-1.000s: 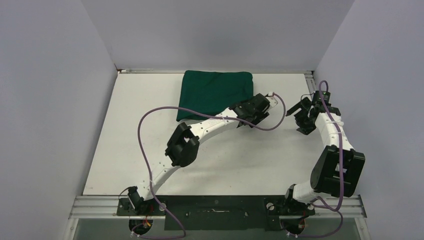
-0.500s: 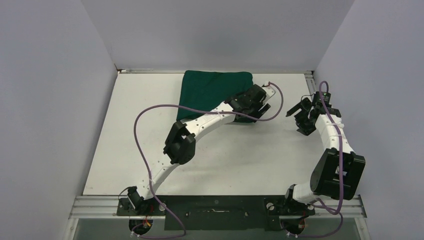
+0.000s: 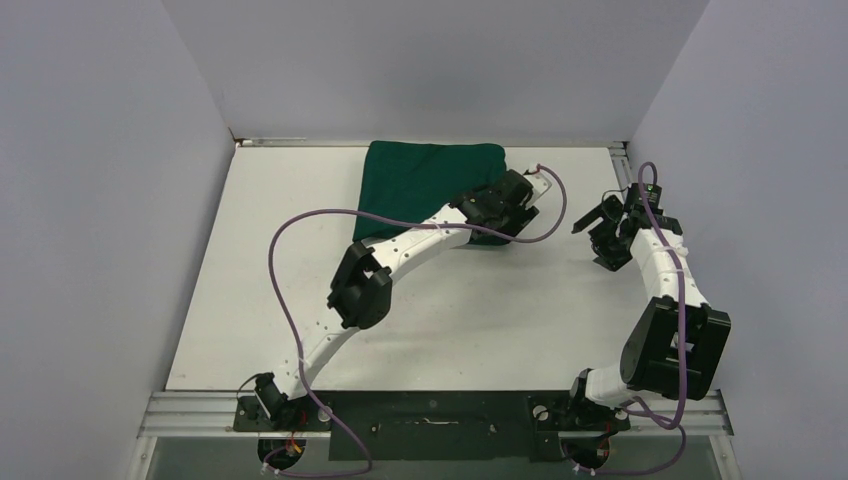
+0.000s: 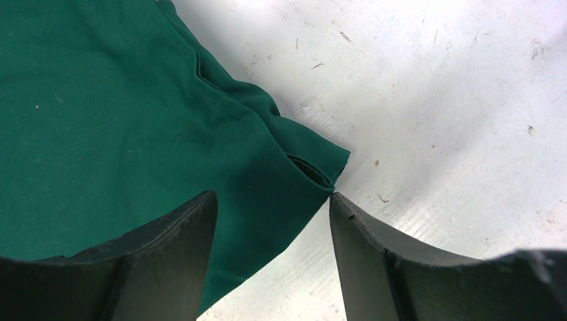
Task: Open and lay out the surgical kit
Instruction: Open the surgical kit at the center of the board.
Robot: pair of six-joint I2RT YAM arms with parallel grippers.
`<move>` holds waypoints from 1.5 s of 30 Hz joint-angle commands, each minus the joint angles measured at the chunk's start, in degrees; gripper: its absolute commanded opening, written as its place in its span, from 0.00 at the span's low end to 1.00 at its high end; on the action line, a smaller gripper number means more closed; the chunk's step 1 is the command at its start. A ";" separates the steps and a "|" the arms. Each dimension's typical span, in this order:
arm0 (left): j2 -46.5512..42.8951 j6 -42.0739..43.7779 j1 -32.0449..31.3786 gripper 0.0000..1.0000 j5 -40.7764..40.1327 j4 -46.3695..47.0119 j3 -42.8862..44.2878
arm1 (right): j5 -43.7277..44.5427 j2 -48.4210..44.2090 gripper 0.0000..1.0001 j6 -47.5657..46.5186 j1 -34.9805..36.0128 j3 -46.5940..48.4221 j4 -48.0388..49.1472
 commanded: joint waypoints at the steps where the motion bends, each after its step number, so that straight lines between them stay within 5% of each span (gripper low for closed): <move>1: 0.96 0.74 -0.12 0.60 0.33 1.88 2.32 | 0.69 -1.21 0.77 -0.30 -0.39 0.51 1.28; 5: 1.37 1.04 -0.12 0.61 -0.34 2.28 2.20 | 0.78 -1.33 0.77 -0.53 -0.39 0.60 1.13; 10: 1.76 0.19 -0.12 0.39 -0.26 2.76 3.37 | 1.12 -1.55 0.77 -0.87 -0.41 0.93 0.43; 17: 0.09 -0.97 0.13 0.32 -0.23 3.56 3.04 | 1.61 -2.44 0.77 -1.13 -0.37 0.95 -0.18; 24: -2.58 -7.04 2.62 0.00 5.28 3.41 2.76 | 1.60 -2.73 0.77 -1.02 -0.39 0.67 0.17; 31: -6.66 -23.24 12.30 0.00 24.39 7.29 -1.19 | 1.56 -2.67 0.77 -1.34 -0.37 0.84 0.77; 39: -13.70 -45.73 26.58 0.00 47.20 27.38 -15.79 | 2.13 -2.93 0.77 -1.35 -0.37 1.32 1.10; 45: -15.39 -57.47 33.33 0.00 53.39 38.79 -22.16 | 2.63 -3.51 0.77 -1.28 -0.37 0.96 1.56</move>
